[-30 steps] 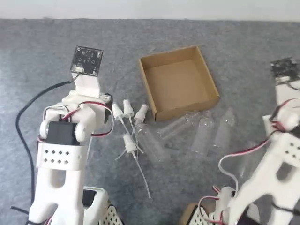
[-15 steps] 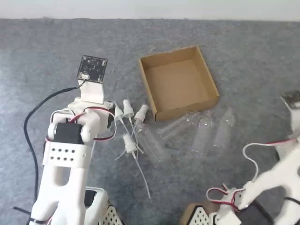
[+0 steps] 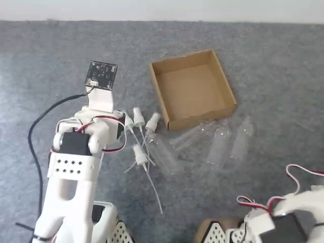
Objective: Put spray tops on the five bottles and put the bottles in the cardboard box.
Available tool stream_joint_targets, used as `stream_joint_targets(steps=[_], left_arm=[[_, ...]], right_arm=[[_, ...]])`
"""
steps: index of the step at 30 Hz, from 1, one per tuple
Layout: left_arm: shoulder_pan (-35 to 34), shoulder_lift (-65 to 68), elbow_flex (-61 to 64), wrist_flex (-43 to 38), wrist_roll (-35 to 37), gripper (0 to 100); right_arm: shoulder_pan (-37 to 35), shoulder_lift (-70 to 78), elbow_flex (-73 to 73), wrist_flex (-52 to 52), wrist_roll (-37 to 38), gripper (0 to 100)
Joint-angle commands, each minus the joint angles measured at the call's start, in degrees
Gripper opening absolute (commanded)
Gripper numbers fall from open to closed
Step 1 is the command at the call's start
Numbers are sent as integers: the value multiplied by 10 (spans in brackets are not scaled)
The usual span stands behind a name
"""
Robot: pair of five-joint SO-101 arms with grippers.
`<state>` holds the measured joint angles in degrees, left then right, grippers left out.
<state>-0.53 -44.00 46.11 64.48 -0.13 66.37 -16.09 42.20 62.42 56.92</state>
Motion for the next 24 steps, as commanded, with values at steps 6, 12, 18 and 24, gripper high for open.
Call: stream_joint_targets(steps=[6, 12, 18, 24], left_arm=[[2, -19, 10, -15, 7, 12], [2, -19, 19, -15, 7, 12], [2, -19, 31, -25, 7, 12], [2, -19, 52, -48, 8, 12]], right_arm=[[-64, 101, -11, -51, -33, 173], [-179, 103, -43, -48, -144, 7], [-282, 109, -139, 12, -241, 9], [-290, 128, -207, -13, -474, 16]])
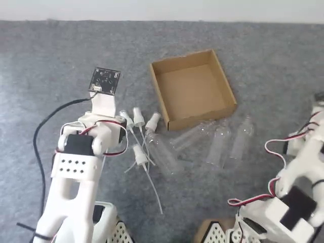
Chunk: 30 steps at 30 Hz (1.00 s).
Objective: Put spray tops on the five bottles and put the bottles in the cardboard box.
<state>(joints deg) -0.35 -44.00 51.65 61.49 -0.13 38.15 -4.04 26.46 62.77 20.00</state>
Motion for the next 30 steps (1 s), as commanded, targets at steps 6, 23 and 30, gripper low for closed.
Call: stream_joint_targets(steps=[6, 23, 30], left_arm=[[0, -19, -2, -20, 8, 12], [0, -19, -2, -20, 8, 12], [0, -19, -1, -21, 8, 12]], right_arm=[[-7, 75, -58, -56, -245, 146], [-87, 105, -85, -15, -360, 385], [-93, 104, -194, 86, -190, 386]])
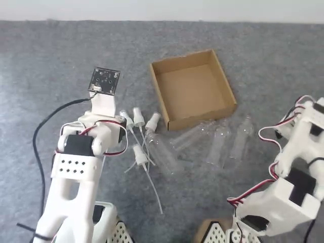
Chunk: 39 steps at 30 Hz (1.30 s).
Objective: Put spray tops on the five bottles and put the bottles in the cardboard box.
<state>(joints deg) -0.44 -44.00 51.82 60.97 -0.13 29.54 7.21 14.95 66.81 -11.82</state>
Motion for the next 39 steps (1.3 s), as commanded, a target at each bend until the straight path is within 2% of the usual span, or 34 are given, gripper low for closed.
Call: stream_joint_targets(steps=[1, 4, 10, 13, 16, 20, 24, 37, 39], left_arm=[[1, -19, -3, -16, 8, 12], [1, -19, -3, -16, 8, 12], [1, -19, -3, -16, 8, 12], [1, -19, -3, -16, 8, 12], [1, -18, -3, -16, 8, 12], [1, -16, -3, -16, 8, 12], [1, -16, -3, -16, 8, 12], [1, -16, -3, -16, 8, 12], [1, -16, -3, -16, 8, 12]], right_arm=[[-9, -8, -105, 65, 185, 386], [-18, -5, -178, 141, 374, 385], [4, -1, -221, 276, 864, 386], [17, -1, -188, 283, 1027, 386], [21, -1, -156, 282, 1137, 386], [42, -1, -127, 261, 1234, 386], [62, -1, -76, 197, 1285, 387], [77, -1, 54, 62, 1289, 383], [77, -1, 64, 47, 1261, 375]])
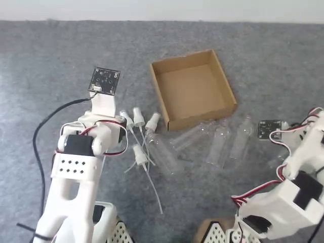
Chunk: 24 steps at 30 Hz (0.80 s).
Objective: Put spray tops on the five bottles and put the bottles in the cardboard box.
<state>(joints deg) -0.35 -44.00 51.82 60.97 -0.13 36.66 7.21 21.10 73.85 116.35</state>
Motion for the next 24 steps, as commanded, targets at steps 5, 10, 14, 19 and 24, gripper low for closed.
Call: stream_joint_targets(steps=[5, 10, 14, 19, 24], left_arm=[[0, -17, -3, -15, 8, 12], [-1, -18, -3, -12, 8, 12], [-1, -18, -3, -12, 8, 12], [-1, -19, -3, -12, 8, 12], [-1, -19, -3, -12, 8, 12]], right_arm=[[0, -1, 4, -43, -142, 195], [-9, -1, 5, -40, -295, 49], [-18, -2, 1, -44, -456, 24], [-29, -1, -21, -59, -780, 22], [-29, -1, -11, -133, -957, 24]])
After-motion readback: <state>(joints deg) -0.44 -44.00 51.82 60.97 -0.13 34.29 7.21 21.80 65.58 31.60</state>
